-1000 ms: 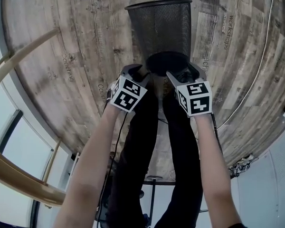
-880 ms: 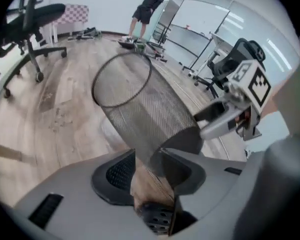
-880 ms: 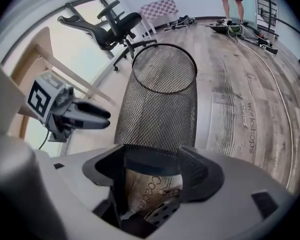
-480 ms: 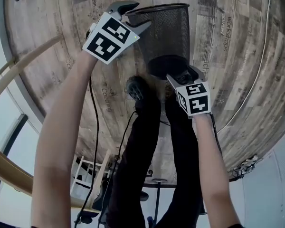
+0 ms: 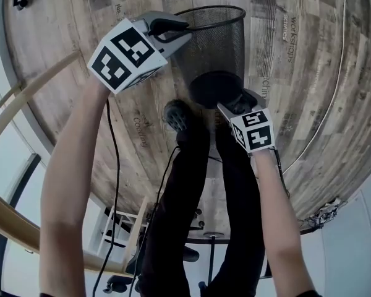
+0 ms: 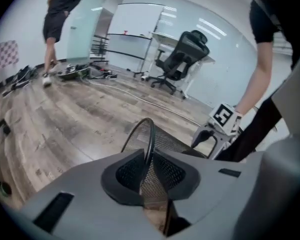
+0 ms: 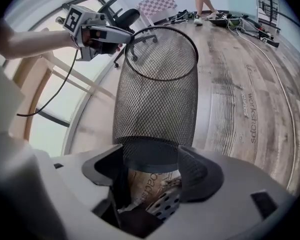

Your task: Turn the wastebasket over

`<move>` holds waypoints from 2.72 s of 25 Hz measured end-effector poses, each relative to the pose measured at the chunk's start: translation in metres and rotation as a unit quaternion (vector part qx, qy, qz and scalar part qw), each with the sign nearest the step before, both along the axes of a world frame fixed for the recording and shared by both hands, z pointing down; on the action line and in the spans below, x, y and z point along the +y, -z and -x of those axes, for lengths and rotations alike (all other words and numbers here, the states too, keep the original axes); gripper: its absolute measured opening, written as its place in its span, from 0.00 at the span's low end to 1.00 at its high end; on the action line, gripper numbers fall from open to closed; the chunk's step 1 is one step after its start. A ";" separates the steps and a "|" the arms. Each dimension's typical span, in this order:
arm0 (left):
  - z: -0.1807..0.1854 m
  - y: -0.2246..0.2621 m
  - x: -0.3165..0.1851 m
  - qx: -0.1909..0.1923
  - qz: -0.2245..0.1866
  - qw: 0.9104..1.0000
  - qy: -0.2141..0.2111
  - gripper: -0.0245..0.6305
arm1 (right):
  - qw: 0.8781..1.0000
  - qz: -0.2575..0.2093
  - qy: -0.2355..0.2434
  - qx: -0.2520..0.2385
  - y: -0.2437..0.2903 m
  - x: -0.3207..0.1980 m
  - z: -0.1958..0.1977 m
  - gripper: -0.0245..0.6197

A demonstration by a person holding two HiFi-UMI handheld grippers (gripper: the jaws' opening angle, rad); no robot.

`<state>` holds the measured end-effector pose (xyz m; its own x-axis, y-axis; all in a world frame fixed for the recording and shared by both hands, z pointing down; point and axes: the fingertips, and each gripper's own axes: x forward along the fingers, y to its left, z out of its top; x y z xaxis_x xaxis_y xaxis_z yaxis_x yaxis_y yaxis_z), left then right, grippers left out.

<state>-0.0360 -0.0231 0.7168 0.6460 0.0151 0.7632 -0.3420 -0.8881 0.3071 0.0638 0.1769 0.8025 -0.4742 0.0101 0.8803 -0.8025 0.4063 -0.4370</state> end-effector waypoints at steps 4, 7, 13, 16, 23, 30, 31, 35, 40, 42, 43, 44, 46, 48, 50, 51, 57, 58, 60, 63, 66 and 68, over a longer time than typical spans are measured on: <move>-0.015 0.037 0.052 0.013 -0.018 0.994 -0.110 0.12 | 1.000 0.010 -0.015 -0.006 -0.007 0.037 -0.012 0.58; -0.016 0.052 0.077 0.013 -0.029 0.987 -0.157 0.11 | 1.000 -0.024 -0.008 0.002 -0.009 0.046 -0.012 0.57; -0.012 0.078 0.061 0.000 -0.098 0.977 -0.189 0.11 | 0.995 -0.092 -0.013 0.023 -0.028 -0.013 0.020 0.52; -0.008 0.079 0.053 -0.024 -0.132 0.971 -0.199 0.11 | 0.992 -0.117 -0.002 0.051 -0.042 -0.053 0.026 0.45; -0.018 0.054 0.088 -0.043 -0.127 0.964 -0.231 0.11 | 0.988 -0.139 -0.024 0.064 -0.017 -0.075 0.001 0.27; -0.027 0.003 0.166 -0.117 -0.118 0.937 -0.307 0.11 | 0.983 -0.145 -0.074 0.083 0.050 -0.036 -0.074 0.11; -0.026 0.001 0.169 -0.121 -0.119 0.938 -0.302 0.11 | 0.983 -0.146 -0.075 0.084 0.057 -0.034 -0.081 0.10; -0.024 -0.003 0.169 -0.126 -0.121 0.943 -0.283 0.11 | 0.979 -0.159 -0.092 0.085 0.083 -0.044 -0.097 0.10; -0.014 0.050 0.140 -0.116 -0.112 0.969 -0.185 0.22 | 0.975 -0.173 -0.121 0.068 0.145 -0.077 -0.097 0.10; -0.006 0.106 0.101 -0.089 -0.121 0.986 -0.066 0.16 | 0.972 -0.198 -0.120 0.045 0.188 -0.105 -0.091 0.09; 0.000 0.138 0.079 -0.071 -0.129 0.989 -0.001 0.10 | 0.969 -0.217 -0.117 0.034 0.213 -0.123 -0.089 0.09; 0.008 0.173 0.058 -0.048 -0.131 0.988 0.070 0.08 | 0.965 -0.235 -0.114 0.024 0.241 -0.140 -0.088 0.09; 0.029 0.248 0.028 0.017 -0.111 0.969 0.222 0.06 | 0.958 -0.263 -0.113 0.006 0.302 -0.166 -0.088 0.09; 0.055 0.323 0.009 0.073 -0.102 0.931 0.343 0.06 | 0.952 -0.284 -0.117 -0.008 0.367 -0.184 -0.091 0.09; 0.075 0.392 -0.002 0.100 -0.125 0.900 0.406 0.06 | 0.944 -0.307 -0.120 -0.021 0.431 -0.199 -0.095 0.09; 0.081 0.425 -0.003 0.108 -0.139 0.889 0.422 0.06 | 0.940 -0.318 -0.118 -0.028 0.461 -0.204 -0.096 0.09; 0.079 0.579 -0.004 0.150 -0.224 0.859 0.434 0.06 | 0.913 -0.393 -0.084 -0.067 0.616 -0.226 -0.076 0.09; 0.075 0.596 -0.005 0.159 -0.235 0.856 0.433 0.06 | 0.908 -0.403 -0.083 -0.079 0.637 -0.230 -0.070 0.09; 0.066 0.627 -0.002 0.176 -0.245 0.850 0.431 0.06 | 0.900 -0.414 -0.080 -0.106 0.674 -0.230 -0.057 0.09; 0.051 0.670 0.008 0.200 -0.259 0.843 0.427 0.06 | 0.888 -0.432 -0.070 -0.143 0.726 -0.222 -0.042 0.09; 0.031 0.720 0.036 0.211 -0.286 0.835 0.420 0.06 | 0.873 -0.450 -0.050 -0.182 0.779 -0.200 -0.035 0.09; 0.020 0.745 0.054 0.212 -0.295 0.834 0.416 0.06 | 0.866 -0.457 -0.043 -0.198 0.805 -0.182 -0.036 0.09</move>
<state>-0.0557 0.0312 -0.0281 0.4596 -0.8698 0.1796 -0.8865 -0.4372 0.1513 0.0995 -0.0052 -0.0030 -0.7052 -0.6556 0.2701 -0.7077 0.6738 -0.2125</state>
